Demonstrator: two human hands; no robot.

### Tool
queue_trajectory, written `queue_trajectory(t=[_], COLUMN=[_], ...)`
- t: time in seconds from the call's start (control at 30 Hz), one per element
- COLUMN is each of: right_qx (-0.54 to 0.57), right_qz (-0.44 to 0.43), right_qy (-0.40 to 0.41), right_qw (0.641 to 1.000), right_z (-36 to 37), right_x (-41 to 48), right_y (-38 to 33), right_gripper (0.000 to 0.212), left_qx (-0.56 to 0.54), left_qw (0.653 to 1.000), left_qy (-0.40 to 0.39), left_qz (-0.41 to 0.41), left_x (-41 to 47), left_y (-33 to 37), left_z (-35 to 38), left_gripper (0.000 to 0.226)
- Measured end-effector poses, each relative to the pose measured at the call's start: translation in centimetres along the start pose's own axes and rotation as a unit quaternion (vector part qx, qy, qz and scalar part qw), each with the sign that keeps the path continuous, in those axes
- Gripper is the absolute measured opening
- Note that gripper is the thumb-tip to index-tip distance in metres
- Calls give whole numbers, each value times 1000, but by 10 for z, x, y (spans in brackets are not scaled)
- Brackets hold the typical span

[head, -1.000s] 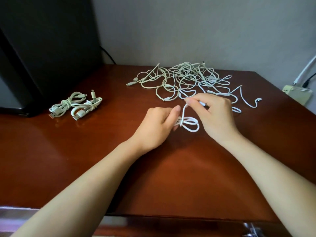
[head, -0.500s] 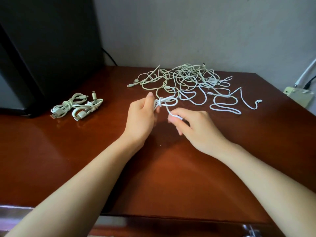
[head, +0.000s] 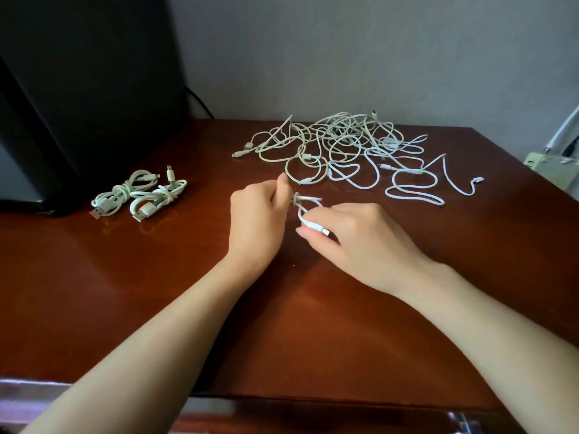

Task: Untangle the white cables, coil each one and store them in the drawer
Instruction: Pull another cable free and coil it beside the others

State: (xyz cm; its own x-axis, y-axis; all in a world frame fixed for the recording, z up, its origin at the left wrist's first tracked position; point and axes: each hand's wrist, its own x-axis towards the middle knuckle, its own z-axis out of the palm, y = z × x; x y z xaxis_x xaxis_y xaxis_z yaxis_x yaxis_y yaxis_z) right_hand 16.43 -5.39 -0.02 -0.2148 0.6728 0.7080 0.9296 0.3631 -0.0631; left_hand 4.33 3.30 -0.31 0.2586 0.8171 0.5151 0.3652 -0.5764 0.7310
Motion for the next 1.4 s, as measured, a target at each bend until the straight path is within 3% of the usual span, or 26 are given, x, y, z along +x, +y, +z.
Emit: queue_trajectory(t=[0.2, 0.33, 0.47, 0.67, 0.9, 1.1, 1.27, 1.4], right_qx=[19, 103, 213, 242, 283, 391, 462, 511], right_qz=[-40, 73, 224, 272, 255, 298, 357, 381], right_qy=[68, 105, 88, 68, 70, 74, 77, 53], right_qw=[997, 987, 947, 929, 922, 868, 808, 768], right_z=[3, -4, -8, -11, -6, -7, -14, -16], right_x=[1, 3, 7, 8, 7, 11, 15, 16], right_y=[5, 3, 7, 16, 9, 3, 2, 0], right_gripper=[19, 9, 10, 20, 23, 18, 8, 23], left_qx=[30, 14, 7, -100, -266, -273, -275, -303], left_qw=[995, 987, 981, 974, 932, 936, 940, 933], left_qy=[-60, -100, -126, -196, -235, -206, -184, -177], left_qz=[78, 128, 150, 58, -72, -83, -84, -87], left_x=[-2, -3, -4, -5, -1, 1, 1, 0], left_y=[-9, -8, -9, -8, -5, -7, -4, 0], left_z=[2, 3, 5, 7, 4, 2, 3, 3], left_gripper=[51, 45, 46, 39, 21, 11, 20, 20])
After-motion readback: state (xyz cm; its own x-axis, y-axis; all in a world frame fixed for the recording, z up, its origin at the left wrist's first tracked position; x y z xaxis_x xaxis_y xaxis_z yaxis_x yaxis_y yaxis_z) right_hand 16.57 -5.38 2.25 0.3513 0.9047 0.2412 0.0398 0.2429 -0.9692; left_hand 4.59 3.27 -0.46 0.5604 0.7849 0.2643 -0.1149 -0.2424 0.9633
